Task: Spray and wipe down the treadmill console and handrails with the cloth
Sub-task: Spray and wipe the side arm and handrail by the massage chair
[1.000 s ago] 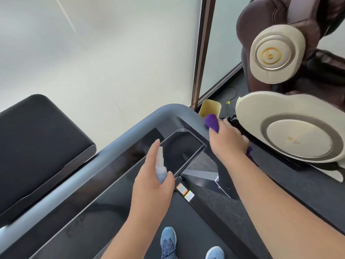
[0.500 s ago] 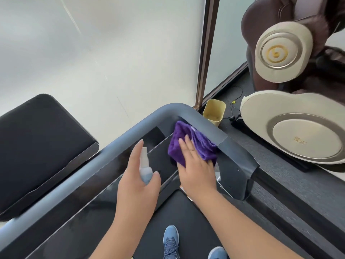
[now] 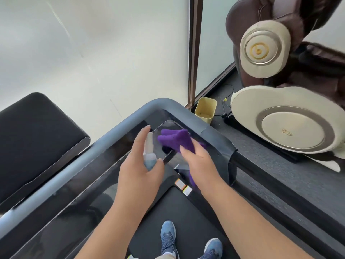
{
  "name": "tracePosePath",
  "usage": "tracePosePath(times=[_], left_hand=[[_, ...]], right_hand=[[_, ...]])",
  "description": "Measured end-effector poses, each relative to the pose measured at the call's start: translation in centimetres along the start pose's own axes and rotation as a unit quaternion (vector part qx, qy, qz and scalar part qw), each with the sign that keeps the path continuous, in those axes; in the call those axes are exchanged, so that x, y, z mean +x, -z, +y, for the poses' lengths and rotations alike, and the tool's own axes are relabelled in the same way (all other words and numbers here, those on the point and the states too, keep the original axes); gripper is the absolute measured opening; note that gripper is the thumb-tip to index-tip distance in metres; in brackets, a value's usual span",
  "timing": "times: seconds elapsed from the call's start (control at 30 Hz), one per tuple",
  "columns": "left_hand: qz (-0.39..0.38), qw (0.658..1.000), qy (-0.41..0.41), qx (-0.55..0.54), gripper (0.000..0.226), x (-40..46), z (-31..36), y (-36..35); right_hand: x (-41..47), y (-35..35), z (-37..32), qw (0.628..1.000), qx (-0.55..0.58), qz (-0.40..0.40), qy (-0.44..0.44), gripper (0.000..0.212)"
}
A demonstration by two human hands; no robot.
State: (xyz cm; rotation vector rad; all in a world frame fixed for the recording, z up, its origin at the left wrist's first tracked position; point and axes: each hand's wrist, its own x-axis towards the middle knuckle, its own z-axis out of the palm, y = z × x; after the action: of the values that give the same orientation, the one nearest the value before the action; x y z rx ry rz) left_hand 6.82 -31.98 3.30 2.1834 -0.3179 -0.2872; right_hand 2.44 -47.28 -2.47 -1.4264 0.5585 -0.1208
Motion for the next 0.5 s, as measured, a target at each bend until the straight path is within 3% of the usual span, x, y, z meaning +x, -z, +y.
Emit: tracePosePath(times=[0.07,0.17,0.33,0.5], left_hand=[[-0.035,0.999,-0.003,0.018,0.089,-0.4,1.1,-0.8],[-0.098,0.992,-0.027,0.076,0.080,-0.3,2.7,-2.9],[-0.144,0.984,-0.029,0.103,0.073,-0.5,5.0,-6.6],[-0.115,0.989,-0.032,0.083,0.065,-1.0,5.9,-8.4]], right_hand=[[-2.9,3.7,-0.5,0.987,0.118,0.096,-0.057,0.023],[-6.4,9.1,-1.3,0.936,0.252,0.223,-0.103,0.012],[-10.6,15.8,-2.0,0.915,0.278,0.291,-0.042,0.026],[-15.0,19.1,-1.8,0.893,0.312,0.323,-0.044,0.022]])
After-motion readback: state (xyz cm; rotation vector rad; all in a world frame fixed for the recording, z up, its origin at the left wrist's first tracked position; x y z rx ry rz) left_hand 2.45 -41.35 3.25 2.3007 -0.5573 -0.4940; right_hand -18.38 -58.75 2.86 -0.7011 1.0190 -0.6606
